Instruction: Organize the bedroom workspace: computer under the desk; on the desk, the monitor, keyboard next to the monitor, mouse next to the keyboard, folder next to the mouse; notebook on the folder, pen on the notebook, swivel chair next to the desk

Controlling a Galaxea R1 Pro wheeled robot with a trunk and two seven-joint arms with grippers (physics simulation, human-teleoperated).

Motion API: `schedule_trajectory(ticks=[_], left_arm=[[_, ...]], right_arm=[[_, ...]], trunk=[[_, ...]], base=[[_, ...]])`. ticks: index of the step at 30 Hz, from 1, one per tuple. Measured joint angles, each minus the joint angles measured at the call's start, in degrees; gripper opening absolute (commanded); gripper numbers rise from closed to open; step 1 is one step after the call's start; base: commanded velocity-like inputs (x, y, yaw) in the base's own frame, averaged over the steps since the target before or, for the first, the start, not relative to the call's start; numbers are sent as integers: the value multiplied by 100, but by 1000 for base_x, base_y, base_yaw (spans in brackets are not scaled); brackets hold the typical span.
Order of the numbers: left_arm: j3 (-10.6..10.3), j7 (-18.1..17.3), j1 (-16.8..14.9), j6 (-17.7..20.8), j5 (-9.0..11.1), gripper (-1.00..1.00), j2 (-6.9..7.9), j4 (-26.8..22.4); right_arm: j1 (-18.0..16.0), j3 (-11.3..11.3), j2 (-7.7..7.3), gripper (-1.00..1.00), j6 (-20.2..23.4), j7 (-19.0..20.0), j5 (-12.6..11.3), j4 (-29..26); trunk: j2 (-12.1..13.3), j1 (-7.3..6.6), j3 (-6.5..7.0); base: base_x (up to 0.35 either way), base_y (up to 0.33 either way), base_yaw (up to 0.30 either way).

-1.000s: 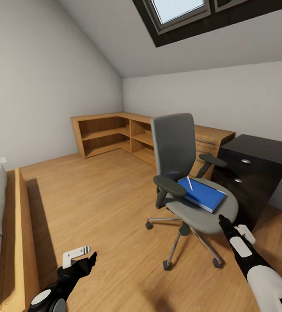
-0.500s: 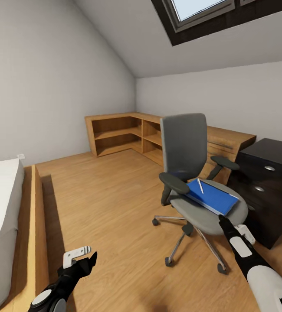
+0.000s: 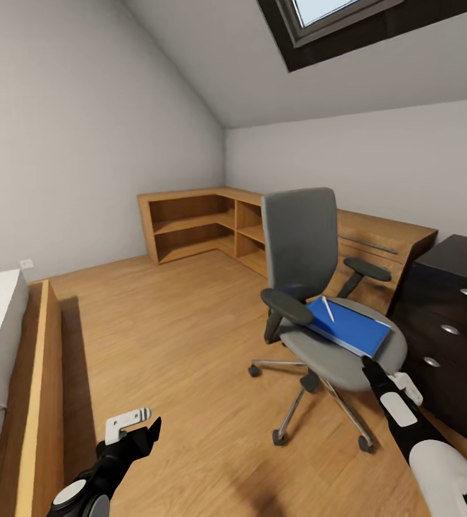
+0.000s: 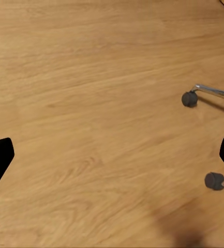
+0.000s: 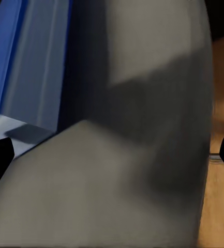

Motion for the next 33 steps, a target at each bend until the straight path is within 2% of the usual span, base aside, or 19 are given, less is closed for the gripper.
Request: schedule_trajectory(ticks=[10, 15, 23, 33], left_arm=[[-2, 0, 0, 18, 0, 100, 0, 0], [-6, -1, 0, 26, 0, 100, 0, 2], [-1, 0, 0, 27, 0, 100, 0, 0], [3, 0, 0, 24, 0, 100, 0, 0]], right_arm=[[-1, 0, 6, 100, -1, 0, 0, -8], [-1, -3, 6, 100, 0, 0, 0, -10], [0, -5, 0, 100, 0, 0, 0, -9], [0, -16, -63, 100, 0, 0, 0, -12]], trunk=[[0, 3, 0], [0, 3, 0], [0, 2, 0], [0, 2, 0]], base=[[-14, -15, 82], [-177, -189, 17], [-18, -73, 1], [-1, -5, 0]])
